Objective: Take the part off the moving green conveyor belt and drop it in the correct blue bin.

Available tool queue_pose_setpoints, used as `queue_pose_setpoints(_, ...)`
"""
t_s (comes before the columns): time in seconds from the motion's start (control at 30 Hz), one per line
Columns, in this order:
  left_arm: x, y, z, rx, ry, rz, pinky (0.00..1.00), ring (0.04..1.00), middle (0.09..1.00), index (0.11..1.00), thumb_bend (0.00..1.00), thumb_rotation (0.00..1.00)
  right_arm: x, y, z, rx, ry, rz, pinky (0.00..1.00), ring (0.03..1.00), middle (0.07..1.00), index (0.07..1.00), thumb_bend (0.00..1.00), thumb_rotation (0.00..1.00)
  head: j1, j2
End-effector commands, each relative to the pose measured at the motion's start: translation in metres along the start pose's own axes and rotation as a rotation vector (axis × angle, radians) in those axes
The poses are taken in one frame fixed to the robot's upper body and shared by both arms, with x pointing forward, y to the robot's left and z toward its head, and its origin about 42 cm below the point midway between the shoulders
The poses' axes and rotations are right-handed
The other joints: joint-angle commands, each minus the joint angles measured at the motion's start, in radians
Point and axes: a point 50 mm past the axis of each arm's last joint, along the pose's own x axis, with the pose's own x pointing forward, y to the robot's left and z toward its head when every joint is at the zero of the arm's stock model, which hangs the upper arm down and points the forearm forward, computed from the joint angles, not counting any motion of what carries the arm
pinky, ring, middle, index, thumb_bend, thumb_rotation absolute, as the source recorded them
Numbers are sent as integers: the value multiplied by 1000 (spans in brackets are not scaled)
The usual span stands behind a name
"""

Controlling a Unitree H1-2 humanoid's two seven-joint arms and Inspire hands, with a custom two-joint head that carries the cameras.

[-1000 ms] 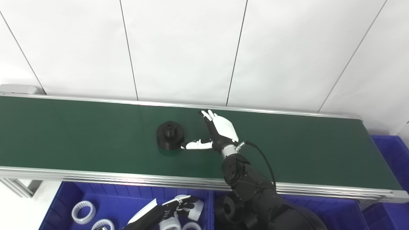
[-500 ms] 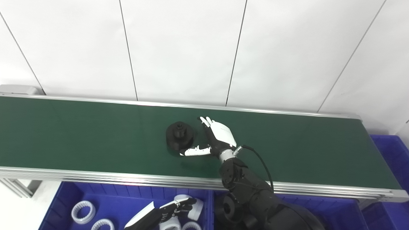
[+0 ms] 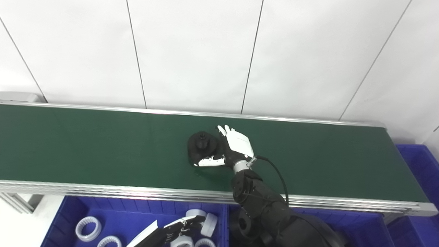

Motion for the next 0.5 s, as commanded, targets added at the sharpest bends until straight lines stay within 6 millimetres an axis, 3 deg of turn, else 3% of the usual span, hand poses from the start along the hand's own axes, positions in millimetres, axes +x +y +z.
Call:
queue_pose_setpoints(0.0,-6,7,12,19,-60,24,830,898,926,893,502,525,6,-5,35,4,-43,-31,897,995,1000,883,1000,510,4,8)
queue_pose_setpoints(0.23,-17,6,17,20,-60,46,832,897,921,888,516,535,3,2,47,-9,-31,-24,882,974,968,771,1000,443,13,23)
queue_pose_setpoints(0.3,-19,7,17,13,-62,51,836,899,923,890,510,533,2,5,48,0,-30,-9,811,871,874,670,1000,296,4,28)
queue_pose_setpoints(0.47,-16,7,17,1,-70,49,839,902,925,891,518,539,0,9,42,-7,-27,15,657,718,735,590,996,192,-2,33)
